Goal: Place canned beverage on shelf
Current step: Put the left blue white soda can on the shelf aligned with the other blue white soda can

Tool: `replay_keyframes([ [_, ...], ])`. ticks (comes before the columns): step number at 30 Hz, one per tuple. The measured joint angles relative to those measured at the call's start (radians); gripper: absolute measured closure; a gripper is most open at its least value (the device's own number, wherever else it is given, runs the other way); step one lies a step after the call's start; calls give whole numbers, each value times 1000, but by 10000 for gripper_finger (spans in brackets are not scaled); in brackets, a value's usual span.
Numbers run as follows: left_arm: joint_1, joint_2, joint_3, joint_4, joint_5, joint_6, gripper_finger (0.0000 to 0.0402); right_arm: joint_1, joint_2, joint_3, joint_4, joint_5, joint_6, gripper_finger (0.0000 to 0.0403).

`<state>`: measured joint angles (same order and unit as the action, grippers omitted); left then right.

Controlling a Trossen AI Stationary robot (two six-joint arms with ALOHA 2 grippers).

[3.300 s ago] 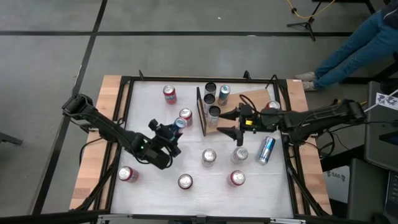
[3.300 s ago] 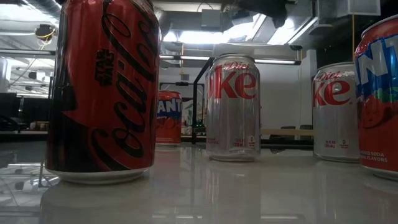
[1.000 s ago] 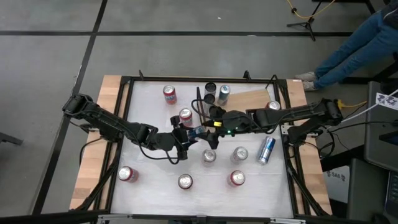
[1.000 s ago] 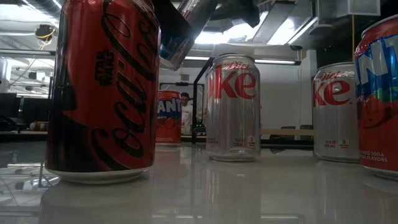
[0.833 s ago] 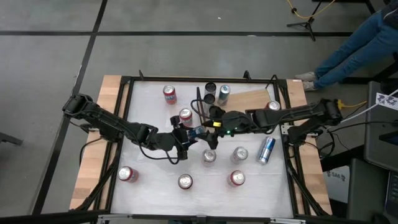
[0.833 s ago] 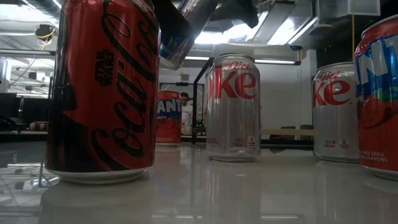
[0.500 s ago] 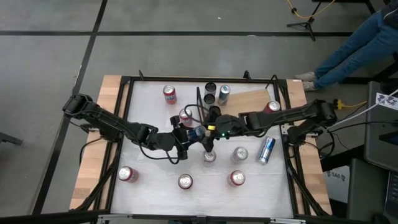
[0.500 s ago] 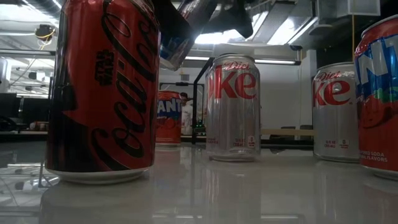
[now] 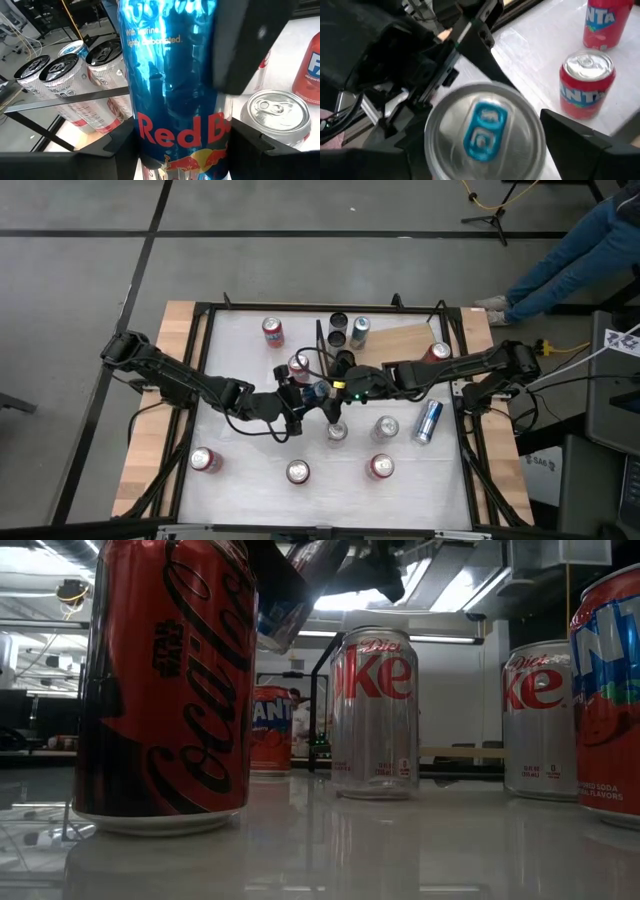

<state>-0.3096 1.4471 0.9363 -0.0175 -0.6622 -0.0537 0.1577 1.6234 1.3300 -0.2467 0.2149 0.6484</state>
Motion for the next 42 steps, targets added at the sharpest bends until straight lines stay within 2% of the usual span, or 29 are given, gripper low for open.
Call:
replay_keyframes([
  [10,0,1,0,-21,2,-4,157,0,17,0,16,-2,-29,176],
  [18,-1,1,0,-22,8,4,138,-2,17,0,9,-49,-29,165],
  [23,-2,1,0,-15,29,-19,137,-2,4,0,-5,-50,-58,175],
  [36,-13,-1,1,-38,33,-21,136,-2,-49,-1,-181,-52,-96,177],
  [42,-13,-1,1,-45,33,-23,136,-2,-107,-1,-273,-137,-128,176],
])
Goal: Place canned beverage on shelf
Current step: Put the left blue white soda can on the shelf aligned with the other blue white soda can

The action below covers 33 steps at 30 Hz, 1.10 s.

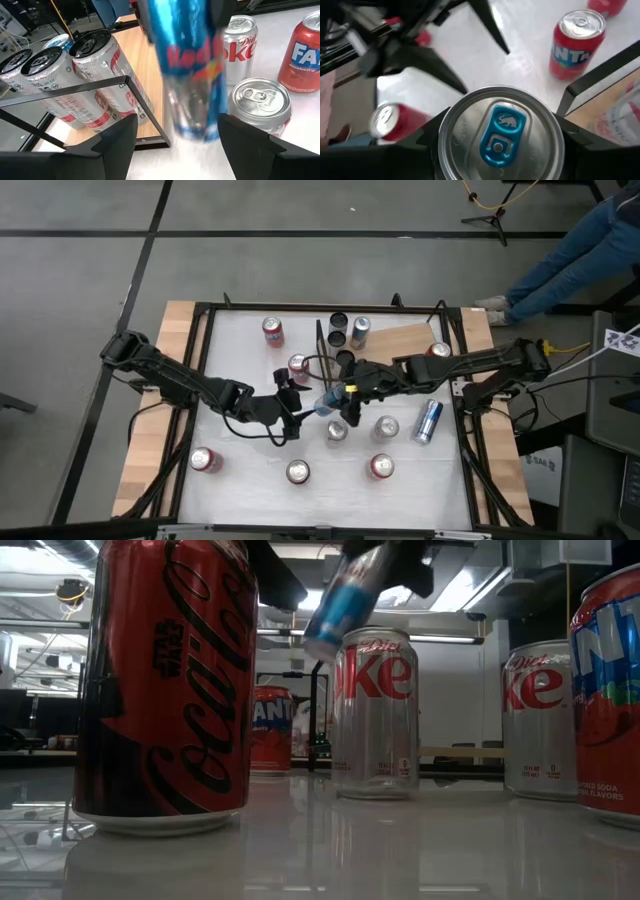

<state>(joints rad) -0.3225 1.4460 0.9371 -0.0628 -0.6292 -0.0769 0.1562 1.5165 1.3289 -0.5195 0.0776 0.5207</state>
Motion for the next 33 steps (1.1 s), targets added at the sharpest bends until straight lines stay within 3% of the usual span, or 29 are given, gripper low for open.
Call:
replay_keyframes([
  [7,0,0,0,1,0,0,136,1,-110,0,-171,-45,-96,176],
  [16,1,0,0,0,0,-2,136,-30,-193,1,-439,-25,-372,164],
  [26,1,0,0,0,0,-2,136,-229,-184,1,-503,-12,-632,163],
  [33,2,1,0,0,0,-2,136,-381,-142,2,-503,-160,-791,163],
])
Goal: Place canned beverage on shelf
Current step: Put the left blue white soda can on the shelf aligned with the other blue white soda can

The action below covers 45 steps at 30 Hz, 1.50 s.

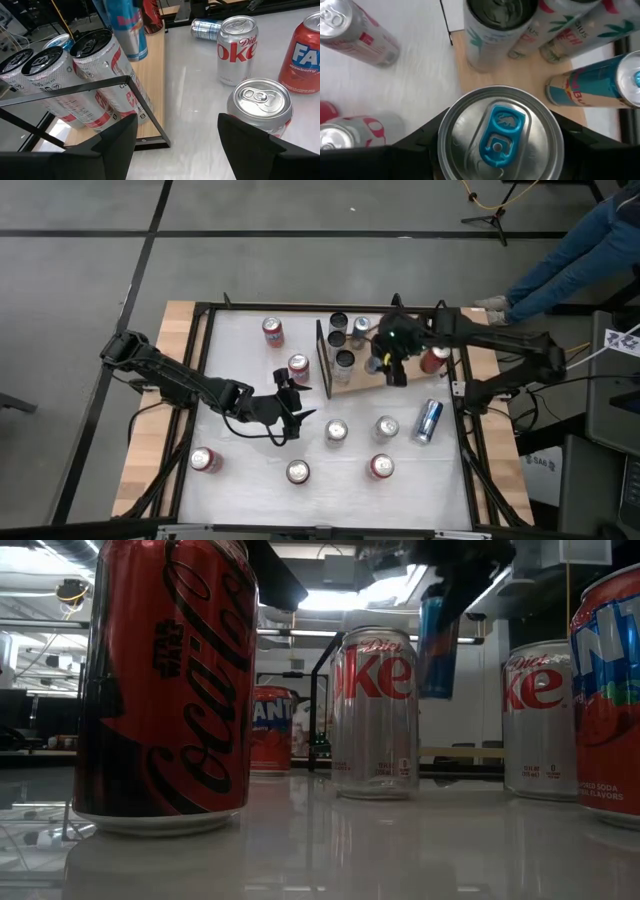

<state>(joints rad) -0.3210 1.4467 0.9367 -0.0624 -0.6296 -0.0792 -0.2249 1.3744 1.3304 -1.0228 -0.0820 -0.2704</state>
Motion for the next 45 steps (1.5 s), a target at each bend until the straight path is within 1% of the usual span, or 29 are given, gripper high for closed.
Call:
replay_keyframes([
  [8,0,0,0,0,0,0,136,-124,76,0,22,-112,-137,162],
  [12,0,0,0,0,0,0,136,-164,114,0,49,-131,-178,162],
  [16,0,0,0,0,0,0,136,-190,154,0,66,-139,-185,162],
  [24,0,0,0,-1,0,-22,136,-188,218,0,89,-140,-203,162],
  [45,0,1,0,-5,0,-23,136,-188,222,1,88,-139,-174,161],
])
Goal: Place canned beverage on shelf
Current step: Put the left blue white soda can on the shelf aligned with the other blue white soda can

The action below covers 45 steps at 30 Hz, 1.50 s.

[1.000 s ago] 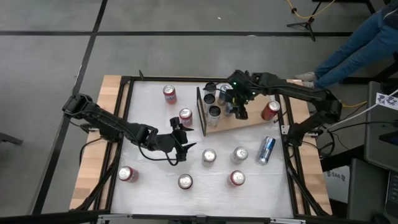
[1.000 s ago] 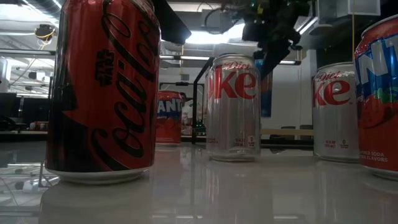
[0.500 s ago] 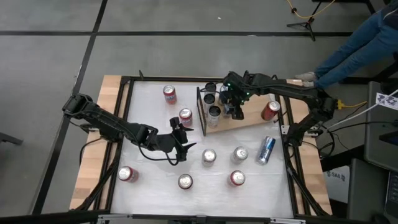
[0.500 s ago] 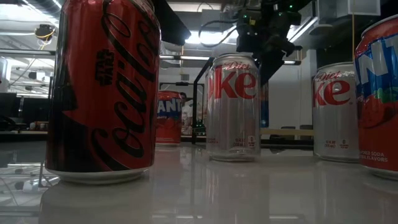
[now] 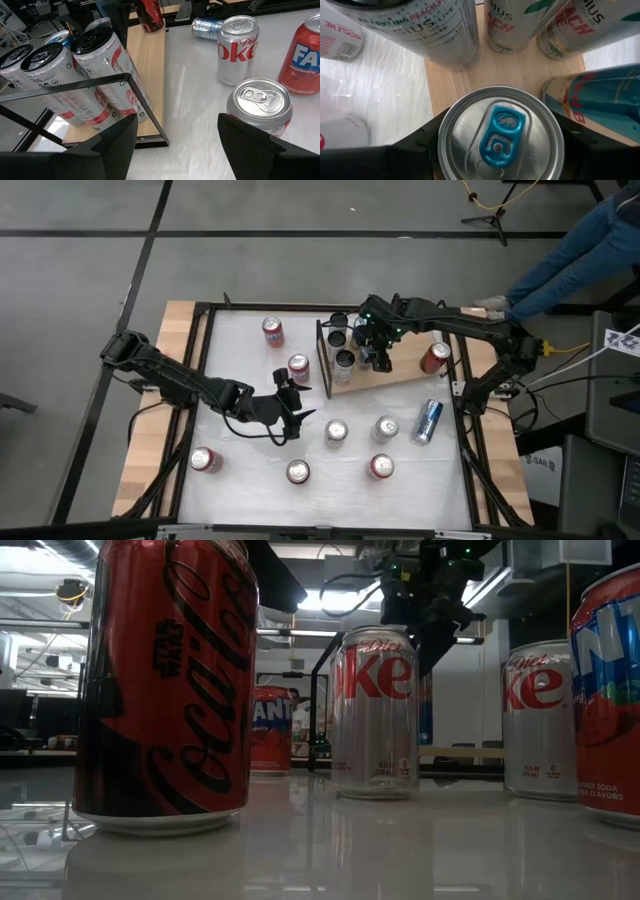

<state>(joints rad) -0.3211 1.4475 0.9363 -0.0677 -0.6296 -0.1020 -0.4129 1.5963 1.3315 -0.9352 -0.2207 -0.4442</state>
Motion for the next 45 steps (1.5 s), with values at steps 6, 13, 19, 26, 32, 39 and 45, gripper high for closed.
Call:
replay_keyframes([
  [6,0,0,0,0,0,0,136,0,0,0,-1,1,0,161],
  [13,0,0,0,0,0,0,136,0,0,0,-2,1,-6,161],
  [19,0,0,0,0,0,0,136,0,2,-1,-7,9,-9,126],
  [26,0,0,0,0,0,0,136,0,3,-3,-8,21,-9,65],
  [32,0,0,0,0,0,0,136,0,3,-3,-5,83,-8,52],
  [39,0,0,0,0,0,0,136,0,3,-3,-10,76,-5,52],
  [45,0,0,0,0,0,0,136,0,1,-2,-11,71,-4,52],
])
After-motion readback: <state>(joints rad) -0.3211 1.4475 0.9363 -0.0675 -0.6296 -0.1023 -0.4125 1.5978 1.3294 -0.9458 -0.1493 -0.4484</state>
